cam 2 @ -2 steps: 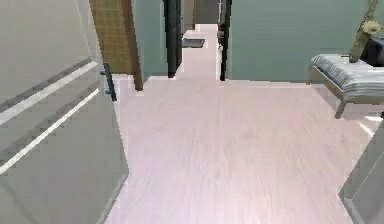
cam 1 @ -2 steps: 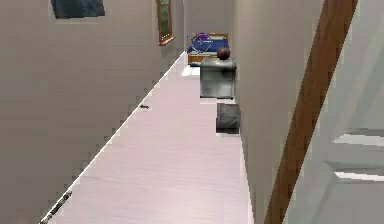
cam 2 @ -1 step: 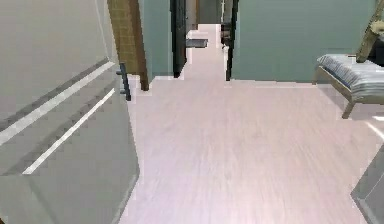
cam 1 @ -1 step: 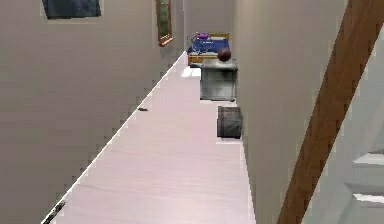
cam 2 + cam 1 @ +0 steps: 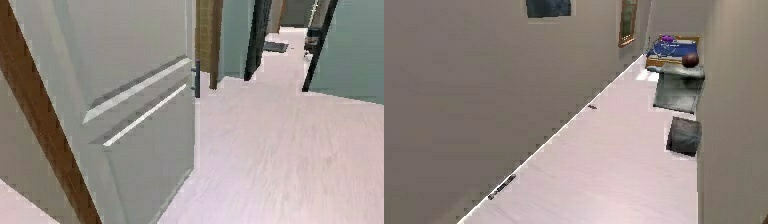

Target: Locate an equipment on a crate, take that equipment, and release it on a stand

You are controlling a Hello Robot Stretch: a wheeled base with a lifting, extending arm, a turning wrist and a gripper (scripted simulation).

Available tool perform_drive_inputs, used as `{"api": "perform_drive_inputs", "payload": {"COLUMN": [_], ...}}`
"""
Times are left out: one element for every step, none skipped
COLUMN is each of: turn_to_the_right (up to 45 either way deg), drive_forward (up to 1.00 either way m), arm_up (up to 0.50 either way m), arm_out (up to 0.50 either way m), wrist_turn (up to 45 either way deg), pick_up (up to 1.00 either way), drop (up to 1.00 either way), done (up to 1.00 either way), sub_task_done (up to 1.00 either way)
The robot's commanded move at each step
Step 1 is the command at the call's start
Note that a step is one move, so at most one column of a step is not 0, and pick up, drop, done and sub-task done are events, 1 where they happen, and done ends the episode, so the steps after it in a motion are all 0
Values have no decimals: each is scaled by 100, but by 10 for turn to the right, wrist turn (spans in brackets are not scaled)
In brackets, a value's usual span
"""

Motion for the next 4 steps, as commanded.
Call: {"api": "perform_drive_inputs", "payload": {"turn_to_the_right": [0,150,0,30], "drive_forward": [35,0,100,0], "arm_up": [0,0,0,0], "arm_out": [0,0,0,0], "wrist_turn": [0,0,0,0], "pick_up": [0,0,0,0], "drop": [0,0,0,0], "done": [0,0,0,0], "sub_task_done": [0,0,0,0]}}
